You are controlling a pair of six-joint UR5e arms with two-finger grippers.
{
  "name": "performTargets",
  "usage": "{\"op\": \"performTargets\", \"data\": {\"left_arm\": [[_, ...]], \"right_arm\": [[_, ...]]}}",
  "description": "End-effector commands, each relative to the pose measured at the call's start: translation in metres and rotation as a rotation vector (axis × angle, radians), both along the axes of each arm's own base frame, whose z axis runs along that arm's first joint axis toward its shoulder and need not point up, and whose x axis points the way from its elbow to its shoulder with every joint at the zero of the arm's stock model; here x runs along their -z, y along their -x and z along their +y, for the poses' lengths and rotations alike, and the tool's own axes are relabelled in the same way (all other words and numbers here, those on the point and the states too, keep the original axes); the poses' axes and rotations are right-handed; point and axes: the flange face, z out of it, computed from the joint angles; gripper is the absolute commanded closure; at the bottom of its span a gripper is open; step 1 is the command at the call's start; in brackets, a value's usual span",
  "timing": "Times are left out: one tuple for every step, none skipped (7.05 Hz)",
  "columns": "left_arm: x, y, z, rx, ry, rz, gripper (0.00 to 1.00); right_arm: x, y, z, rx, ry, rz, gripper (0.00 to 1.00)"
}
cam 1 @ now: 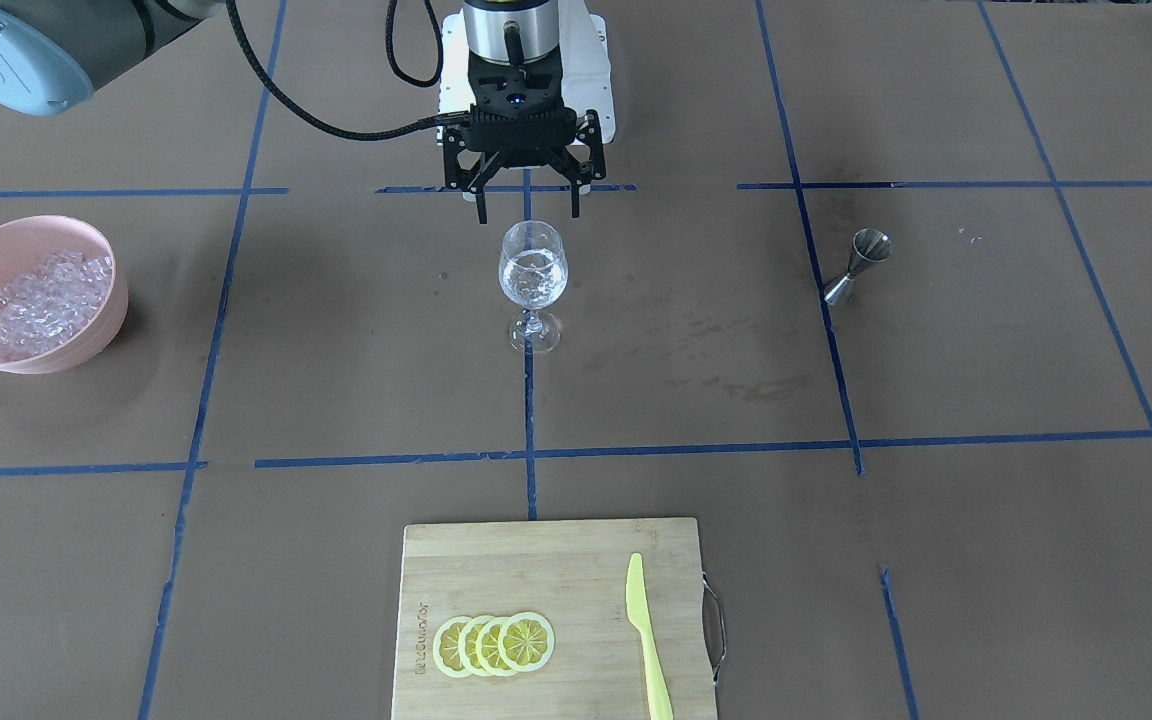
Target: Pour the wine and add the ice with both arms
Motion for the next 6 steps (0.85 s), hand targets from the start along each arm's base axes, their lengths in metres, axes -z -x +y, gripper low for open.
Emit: {"op": "performTargets", "data": {"left_arm": [[-0.003,0.0,0.001,0.0,0.007,-0.002,0.0],[-0.004,0.0,0.003,-0.001,0.01,-0.003,0.0],[-0.005,0.0,0.004,-0.002,0.01,-0.003,0.0],[-0.004,-0.001,0.003,-0.003,0.01,-0.003,0.0],[-0.005,-0.001,0.003,-0.007,0.012,-0.003,0.0],[-0.003,-0.003,0.004,-0.017,0.002,-0.004,0.0]], "right_arm": [[-0.012,-0.013,-0.014,0.006,0.006,0.013,0.0],[-0.035,-0.048,-0.035,0.033,0.006,0.02,0.0],[-0.071,-0.101,-0.049,0.091,-0.028,0.04,0.0],[-0.108,-0.144,-0.072,0.14,-0.041,0.074,0.0],[-0.147,-0.184,-0.096,0.201,-0.071,0.131,0.0],[-0.187,-0.23,-0.117,0.266,-0.093,0.177,0.0]]}}
